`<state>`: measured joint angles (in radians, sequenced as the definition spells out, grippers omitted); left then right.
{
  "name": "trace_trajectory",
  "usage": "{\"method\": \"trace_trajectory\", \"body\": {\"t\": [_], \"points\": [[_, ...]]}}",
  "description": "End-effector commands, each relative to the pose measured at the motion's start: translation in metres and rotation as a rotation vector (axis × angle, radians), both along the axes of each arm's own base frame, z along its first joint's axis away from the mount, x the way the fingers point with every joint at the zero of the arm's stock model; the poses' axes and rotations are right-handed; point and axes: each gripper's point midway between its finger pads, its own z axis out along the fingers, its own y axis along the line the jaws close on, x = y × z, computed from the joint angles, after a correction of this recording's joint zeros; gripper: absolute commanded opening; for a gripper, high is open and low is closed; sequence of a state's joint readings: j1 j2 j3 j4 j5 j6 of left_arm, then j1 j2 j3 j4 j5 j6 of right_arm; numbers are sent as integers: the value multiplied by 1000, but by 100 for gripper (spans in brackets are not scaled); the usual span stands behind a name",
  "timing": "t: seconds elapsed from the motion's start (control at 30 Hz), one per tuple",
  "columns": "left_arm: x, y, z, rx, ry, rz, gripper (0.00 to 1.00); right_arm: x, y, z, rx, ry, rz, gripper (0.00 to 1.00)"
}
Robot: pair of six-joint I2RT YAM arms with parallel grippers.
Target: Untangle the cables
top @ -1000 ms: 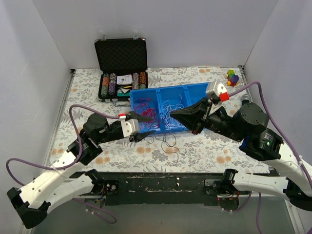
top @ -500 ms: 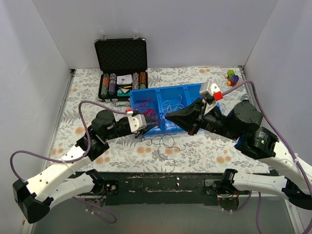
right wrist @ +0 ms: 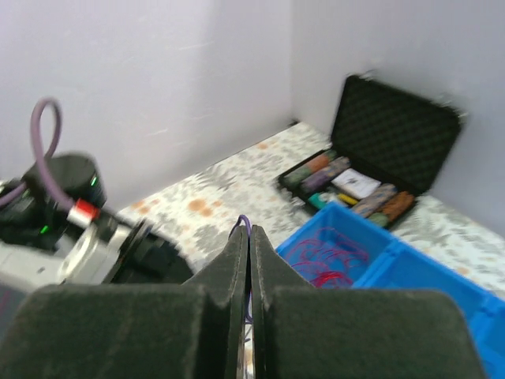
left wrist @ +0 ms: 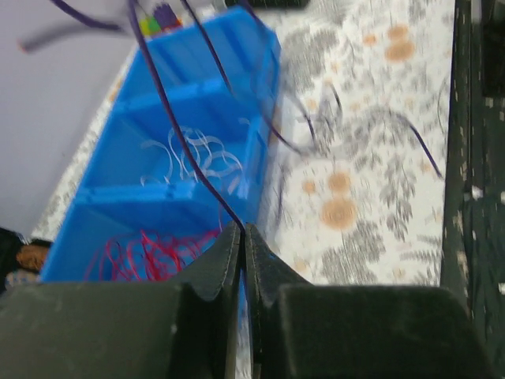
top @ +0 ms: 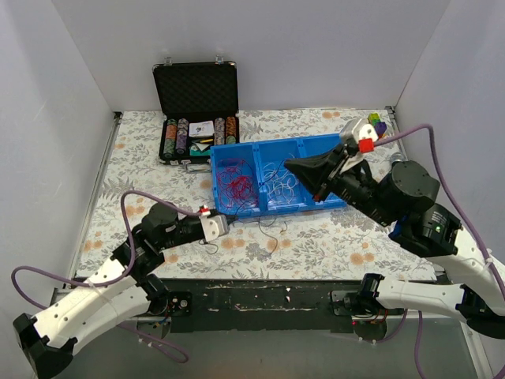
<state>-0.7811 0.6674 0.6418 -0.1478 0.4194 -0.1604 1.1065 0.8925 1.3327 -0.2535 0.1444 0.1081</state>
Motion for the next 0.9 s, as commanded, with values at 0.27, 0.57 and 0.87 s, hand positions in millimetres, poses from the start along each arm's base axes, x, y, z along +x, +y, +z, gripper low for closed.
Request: {"method": "trace_trajectory", "body": {"t": [0.27,0.57,0.87], "points": [[-24,49,-98,362,13,-18,0,83,-99,41,-116,-188,-708,1],[-17,50,-78,370,-89,-19,0,102,-118,49,-146,-264,-880,1],[-17,41,-17,285,-142,-33,0,172,-136,-18,-176,-287,-880,1]]}}
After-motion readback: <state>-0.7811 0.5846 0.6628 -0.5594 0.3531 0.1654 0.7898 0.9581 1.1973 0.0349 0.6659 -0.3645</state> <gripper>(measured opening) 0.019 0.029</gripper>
